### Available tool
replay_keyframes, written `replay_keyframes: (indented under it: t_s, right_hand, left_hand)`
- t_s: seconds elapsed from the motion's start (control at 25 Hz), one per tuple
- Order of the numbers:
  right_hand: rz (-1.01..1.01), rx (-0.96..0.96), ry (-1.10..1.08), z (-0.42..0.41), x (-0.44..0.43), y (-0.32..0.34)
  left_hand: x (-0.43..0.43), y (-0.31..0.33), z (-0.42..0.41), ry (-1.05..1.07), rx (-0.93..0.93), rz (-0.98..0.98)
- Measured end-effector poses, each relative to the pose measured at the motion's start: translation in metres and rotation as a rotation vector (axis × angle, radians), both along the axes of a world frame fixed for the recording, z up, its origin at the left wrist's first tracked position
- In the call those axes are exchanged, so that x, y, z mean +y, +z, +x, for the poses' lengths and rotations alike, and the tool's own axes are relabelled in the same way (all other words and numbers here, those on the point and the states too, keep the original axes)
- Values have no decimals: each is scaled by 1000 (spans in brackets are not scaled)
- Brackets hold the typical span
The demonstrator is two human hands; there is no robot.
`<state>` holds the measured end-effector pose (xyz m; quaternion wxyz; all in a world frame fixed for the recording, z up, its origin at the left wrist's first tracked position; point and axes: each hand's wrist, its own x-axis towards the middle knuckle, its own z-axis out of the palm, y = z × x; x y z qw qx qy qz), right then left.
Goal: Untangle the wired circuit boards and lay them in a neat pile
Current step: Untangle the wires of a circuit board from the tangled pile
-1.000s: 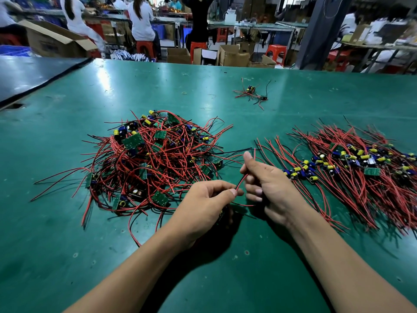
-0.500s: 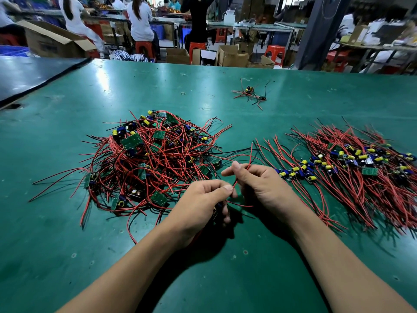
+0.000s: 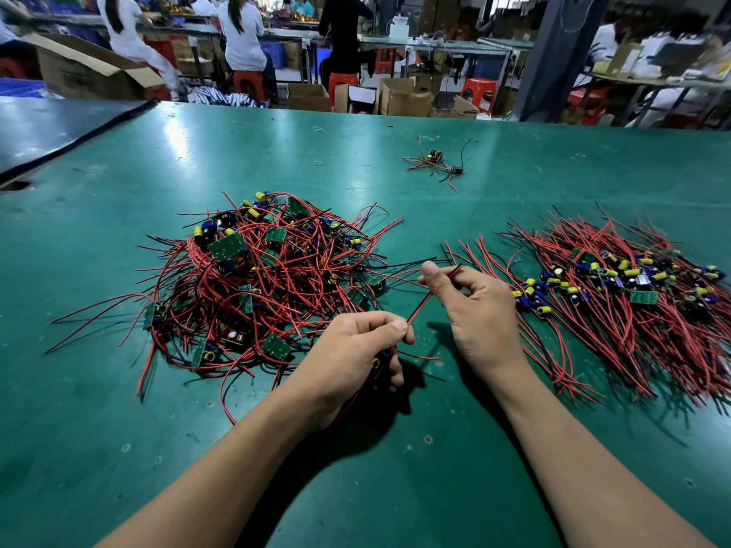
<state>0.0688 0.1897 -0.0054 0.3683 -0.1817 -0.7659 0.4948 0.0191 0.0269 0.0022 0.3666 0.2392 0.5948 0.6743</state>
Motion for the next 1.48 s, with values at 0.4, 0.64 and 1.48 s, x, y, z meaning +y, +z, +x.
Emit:
replay_keyframes:
  t_s: [0.4, 0.64, 1.48]
  right_hand:
    - [-1234, -5, 506, 3, 1, 16]
    - [-896, -26, 334, -1, -6, 9]
    - [-29, -116, 51, 4, 12, 0]
  left_hand:
    - [-2, -5, -1, -9, 53, 12]
    - [-2, -7, -1, 30, 127, -18]
    - [-1, -7, 1, 6, 146, -39]
